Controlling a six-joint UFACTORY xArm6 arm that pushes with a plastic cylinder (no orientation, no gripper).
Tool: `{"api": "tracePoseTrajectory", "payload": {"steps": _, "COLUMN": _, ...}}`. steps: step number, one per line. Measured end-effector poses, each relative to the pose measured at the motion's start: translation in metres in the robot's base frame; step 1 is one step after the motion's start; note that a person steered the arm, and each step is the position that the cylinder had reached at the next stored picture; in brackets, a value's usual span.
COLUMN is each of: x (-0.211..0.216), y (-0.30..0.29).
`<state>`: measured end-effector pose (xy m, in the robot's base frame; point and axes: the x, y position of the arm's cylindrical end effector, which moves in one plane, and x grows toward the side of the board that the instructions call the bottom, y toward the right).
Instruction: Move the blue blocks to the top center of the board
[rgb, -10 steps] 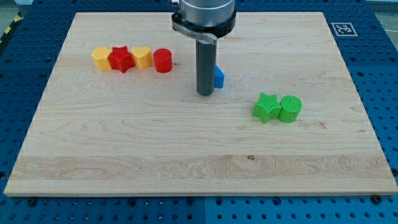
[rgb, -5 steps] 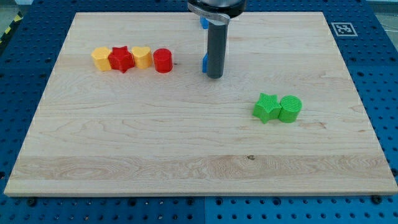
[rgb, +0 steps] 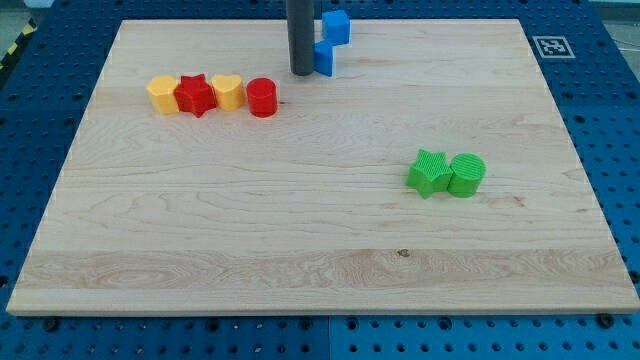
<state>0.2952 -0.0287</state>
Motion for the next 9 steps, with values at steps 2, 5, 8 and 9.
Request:
{"api": "tracePoseTrajectory", "payload": {"steps": 2, "x": 0.032, "y": 0.012}}
{"api": "tracePoseTrajectory", "payload": {"steps": 5, "x": 0.022, "y": 0.048}}
{"api": "tracePoseTrajectory", "payload": {"steps": 8, "x": 0.002, "y": 0.041}}
{"api": "tracePoseTrajectory", "payload": {"steps": 9, "x": 0.000, "y": 0.041}}
